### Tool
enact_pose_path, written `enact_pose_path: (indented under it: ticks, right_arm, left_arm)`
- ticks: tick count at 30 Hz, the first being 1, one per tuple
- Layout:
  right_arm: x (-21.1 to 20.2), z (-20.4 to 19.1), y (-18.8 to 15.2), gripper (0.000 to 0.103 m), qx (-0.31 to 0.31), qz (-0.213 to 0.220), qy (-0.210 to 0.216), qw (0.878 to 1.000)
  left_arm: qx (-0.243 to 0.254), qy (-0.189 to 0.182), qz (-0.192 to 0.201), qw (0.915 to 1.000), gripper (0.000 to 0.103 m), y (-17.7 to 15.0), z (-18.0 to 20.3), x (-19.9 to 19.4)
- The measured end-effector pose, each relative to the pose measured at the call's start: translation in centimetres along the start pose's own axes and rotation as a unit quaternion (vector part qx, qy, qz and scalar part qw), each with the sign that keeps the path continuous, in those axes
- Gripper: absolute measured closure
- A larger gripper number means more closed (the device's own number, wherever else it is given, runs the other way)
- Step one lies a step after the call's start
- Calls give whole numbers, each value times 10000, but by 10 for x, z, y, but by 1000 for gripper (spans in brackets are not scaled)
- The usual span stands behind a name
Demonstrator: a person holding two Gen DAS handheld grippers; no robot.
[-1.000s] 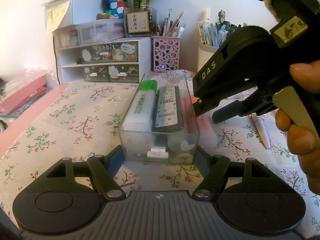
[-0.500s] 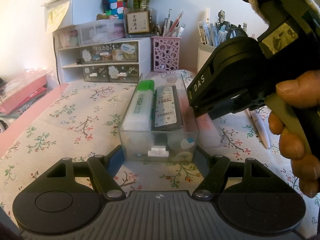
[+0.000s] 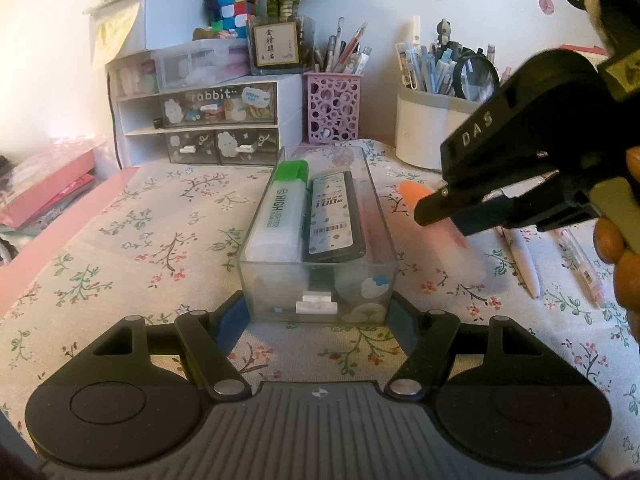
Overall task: Organize stationery
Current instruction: 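Carry the orange highlighter into the clear box and open the right gripper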
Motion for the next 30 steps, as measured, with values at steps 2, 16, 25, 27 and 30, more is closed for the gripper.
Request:
enact_pose_path:
  ticks: [2,16,25,27,30]
  right_arm:
    - [2,1,-4,89,2,-38,-27,10000]
    - [-16,25,-18,89,292,111,-12,9995]
    - [-29,34,-28,89,719,423,251,9962]
    - [-33,36,-29,89,802,473,242,9954]
    - [-40,39,-30,89,889,582,235,9941]
  left_arm:
    - [7,-16,-14,10000,32,1,0,1]
    - [185,-181,-169,9995,32,5,14,4]
    - [236,-238,-66,9994,32,5,16,6]
    - [223,-251,-19,9994,32,5,16,7]
    - [148,-286,32,9995,32,5,14,7]
Point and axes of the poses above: each gripper's, at about its wrist camera, not at the fingertips, and x roughly the way its jaws point, z to its right, y to its top, the point moved 8 cm from there along x, roughly the way its jaws point, and after that the axes turned 11 degrees about y, right-handed, at the moved point
